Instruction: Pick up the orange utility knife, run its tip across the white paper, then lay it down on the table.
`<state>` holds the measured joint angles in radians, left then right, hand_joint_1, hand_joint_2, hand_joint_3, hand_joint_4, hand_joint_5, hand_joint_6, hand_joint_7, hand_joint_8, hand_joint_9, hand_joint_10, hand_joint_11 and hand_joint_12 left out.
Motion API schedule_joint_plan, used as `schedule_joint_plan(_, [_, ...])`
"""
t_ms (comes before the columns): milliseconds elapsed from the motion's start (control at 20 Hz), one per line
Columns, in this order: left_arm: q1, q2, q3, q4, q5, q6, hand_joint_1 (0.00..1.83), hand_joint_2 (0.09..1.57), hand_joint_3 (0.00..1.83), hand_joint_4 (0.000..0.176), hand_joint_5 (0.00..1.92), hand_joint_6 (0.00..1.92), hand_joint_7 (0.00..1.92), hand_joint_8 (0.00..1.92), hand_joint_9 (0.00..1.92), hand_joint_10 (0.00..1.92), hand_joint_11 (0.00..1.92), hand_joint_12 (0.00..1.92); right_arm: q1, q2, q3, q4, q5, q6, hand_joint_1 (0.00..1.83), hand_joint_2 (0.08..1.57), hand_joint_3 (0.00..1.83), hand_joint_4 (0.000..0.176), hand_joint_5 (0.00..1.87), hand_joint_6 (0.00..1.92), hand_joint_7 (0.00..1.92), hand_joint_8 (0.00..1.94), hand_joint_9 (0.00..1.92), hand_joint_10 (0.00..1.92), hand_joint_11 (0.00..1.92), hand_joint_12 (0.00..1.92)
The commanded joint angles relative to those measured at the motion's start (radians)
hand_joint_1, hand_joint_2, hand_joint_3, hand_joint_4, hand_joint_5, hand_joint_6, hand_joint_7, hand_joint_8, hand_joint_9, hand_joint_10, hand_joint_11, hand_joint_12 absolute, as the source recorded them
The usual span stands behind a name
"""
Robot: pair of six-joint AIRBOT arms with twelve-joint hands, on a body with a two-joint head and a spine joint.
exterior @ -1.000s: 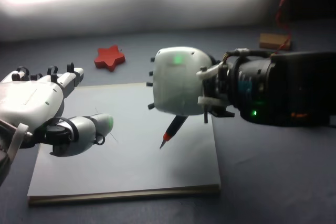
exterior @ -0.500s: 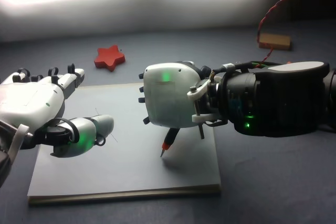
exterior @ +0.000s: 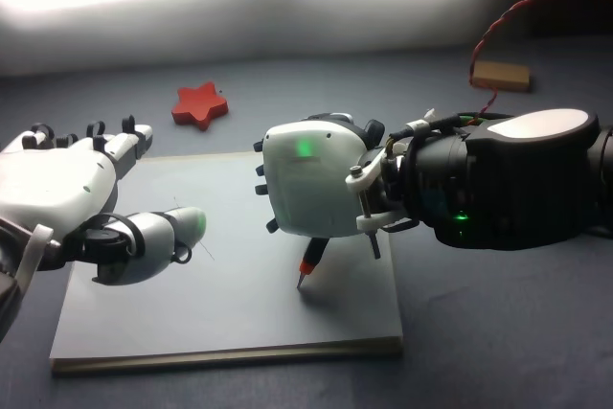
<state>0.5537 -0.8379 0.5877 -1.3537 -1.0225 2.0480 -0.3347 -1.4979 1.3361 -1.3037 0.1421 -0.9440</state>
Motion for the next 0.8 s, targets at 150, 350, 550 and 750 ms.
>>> schedule_joint_plan(150, [-0.004,0.002,0.001,0.070,-0.066,0.000,0.06,1.25,0.00,0.078,0.06,0.00,0.19,0.00,0.34,0.00,0.00,1.22,-0.003,0.010,0.008,-0.032,0.070,-0.009,1.49,1.25,0.00,0.176,1.25,1.92,1.47,1.94,1.59,1.92,1.65,1.92])
schedule_joint_plan(350, [-0.004,0.002,0.000,0.070,-0.066,0.000,0.06,1.26,0.00,0.078,0.05,0.00,0.17,0.00,0.32,0.00,0.00,1.21,-0.004,0.017,0.026,-0.036,0.085,-0.009,1.48,1.26,0.00,0.176,1.24,1.92,1.47,1.94,1.60,1.92,1.66,1.92])
schedule_joint_plan(550, [-0.004,0.002,0.000,0.070,-0.066,0.000,0.07,1.25,0.00,0.079,0.06,0.00,0.18,0.00,0.33,0.00,0.00,1.20,-0.008,0.022,0.050,-0.036,0.098,-0.002,1.48,1.25,0.00,0.176,1.25,1.92,1.46,1.94,1.59,1.92,1.65,1.92])
schedule_joint_plan(750, [-0.005,0.002,0.000,0.070,-0.066,0.000,0.06,1.25,0.00,0.074,0.07,0.00,0.18,0.00,0.33,0.00,0.00,1.20,-0.015,0.029,0.062,-0.036,0.105,0.006,1.49,1.25,0.00,0.176,1.26,1.92,1.47,1.94,1.60,1.92,1.65,1.92])
